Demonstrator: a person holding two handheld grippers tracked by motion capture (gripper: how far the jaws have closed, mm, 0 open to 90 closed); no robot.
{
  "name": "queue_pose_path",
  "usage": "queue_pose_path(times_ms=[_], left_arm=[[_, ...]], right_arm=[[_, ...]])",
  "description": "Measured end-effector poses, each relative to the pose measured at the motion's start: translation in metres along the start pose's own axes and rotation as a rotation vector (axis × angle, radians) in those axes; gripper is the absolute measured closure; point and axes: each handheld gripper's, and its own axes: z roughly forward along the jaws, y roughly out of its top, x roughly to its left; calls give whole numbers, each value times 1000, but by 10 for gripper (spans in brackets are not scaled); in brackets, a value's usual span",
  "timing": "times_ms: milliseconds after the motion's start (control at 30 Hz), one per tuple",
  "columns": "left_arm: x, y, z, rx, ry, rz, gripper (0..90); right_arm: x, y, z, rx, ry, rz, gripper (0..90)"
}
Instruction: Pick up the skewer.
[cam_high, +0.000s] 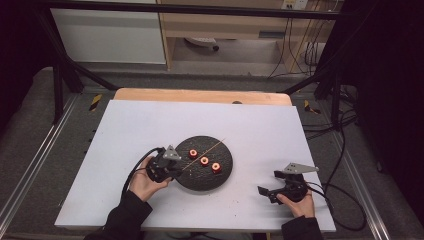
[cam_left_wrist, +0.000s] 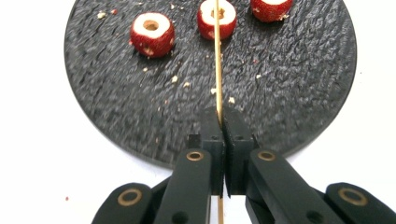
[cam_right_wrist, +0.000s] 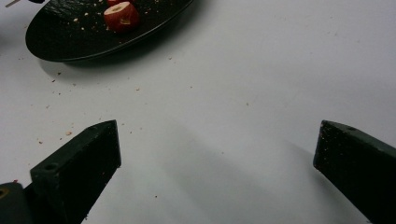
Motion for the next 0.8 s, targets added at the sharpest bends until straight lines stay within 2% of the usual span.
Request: queue_pose_path(times_ms=[433,567,800], left_arm=[[2,-45,-22,-150,3,-86,880],[3,-58,-26,-172,8,-110,880],[5,-73,-30,-196,6,-121,880]], right_arm=[[4,4,4,7,6,0,13],[6,9,6,23,0,3,13],[13,21,12,46,-1,-9,12]])
